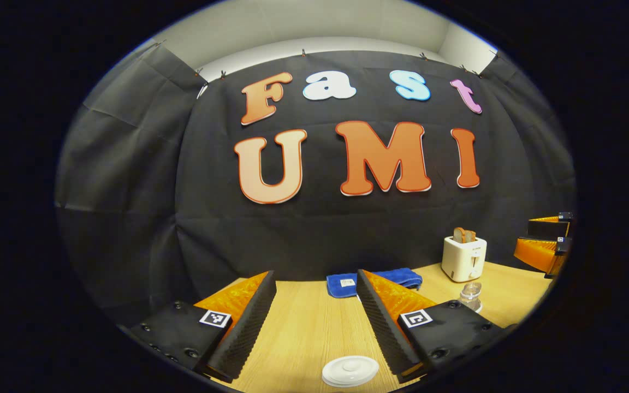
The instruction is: Open the teacup lid with one hand, grasp the water bottle and pour water into the teacup with the other hand; after pouring, place the water bottle on the coaster and then close the teacup lid.
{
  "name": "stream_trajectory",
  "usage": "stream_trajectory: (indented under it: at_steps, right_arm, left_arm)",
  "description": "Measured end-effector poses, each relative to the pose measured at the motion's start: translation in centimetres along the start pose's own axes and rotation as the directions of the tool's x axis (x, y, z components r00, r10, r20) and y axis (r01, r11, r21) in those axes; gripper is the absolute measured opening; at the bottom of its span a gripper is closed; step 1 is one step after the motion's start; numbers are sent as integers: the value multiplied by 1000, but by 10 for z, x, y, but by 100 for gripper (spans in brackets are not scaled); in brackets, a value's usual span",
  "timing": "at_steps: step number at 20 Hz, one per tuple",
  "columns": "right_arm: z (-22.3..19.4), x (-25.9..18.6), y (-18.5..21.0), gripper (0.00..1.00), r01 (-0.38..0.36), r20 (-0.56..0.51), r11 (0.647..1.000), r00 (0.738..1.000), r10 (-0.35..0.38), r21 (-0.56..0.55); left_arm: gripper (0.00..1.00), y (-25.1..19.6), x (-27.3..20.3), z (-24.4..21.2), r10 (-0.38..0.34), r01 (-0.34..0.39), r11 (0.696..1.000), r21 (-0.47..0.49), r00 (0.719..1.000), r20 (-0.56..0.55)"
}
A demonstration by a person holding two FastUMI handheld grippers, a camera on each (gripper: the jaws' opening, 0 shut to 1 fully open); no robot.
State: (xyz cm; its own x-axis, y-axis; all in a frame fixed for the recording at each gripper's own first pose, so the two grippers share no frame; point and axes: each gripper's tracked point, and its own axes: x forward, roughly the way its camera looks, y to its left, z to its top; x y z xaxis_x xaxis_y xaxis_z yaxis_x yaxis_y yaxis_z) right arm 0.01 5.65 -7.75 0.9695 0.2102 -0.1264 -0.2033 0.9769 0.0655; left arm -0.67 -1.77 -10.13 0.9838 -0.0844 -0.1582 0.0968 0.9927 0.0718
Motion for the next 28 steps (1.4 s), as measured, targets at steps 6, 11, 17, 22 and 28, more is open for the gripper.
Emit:
stream_trajectory:
  at_steps: [6,11,17,22,28]
  right_arm:
    - [-45,0,25,100,-70,-88,998,994,69,-7]
    - [-71,0,42,99,-125,-133,991,983,129,40]
    - [-89,0,51,100,-146,-173,989,974,148,21]
    - [-99,-3,53,99,-155,-197,988,968,157,22]
    - [-103,-5,49,100,-144,-209,989,967,145,22]
  left_arm:
    - [97,-17,0,-65,-74,75,997,4,990,-116]
    - [98,-29,-3,-111,-126,127,992,-9,971,-201]
    - [98,-34,-4,-154,-137,146,989,7,944,-302]
    - [80,-41,-3,-180,-147,158,987,5,926,-348]
    - [58,-45,-2,-179,-146,165,986,22,923,-356]
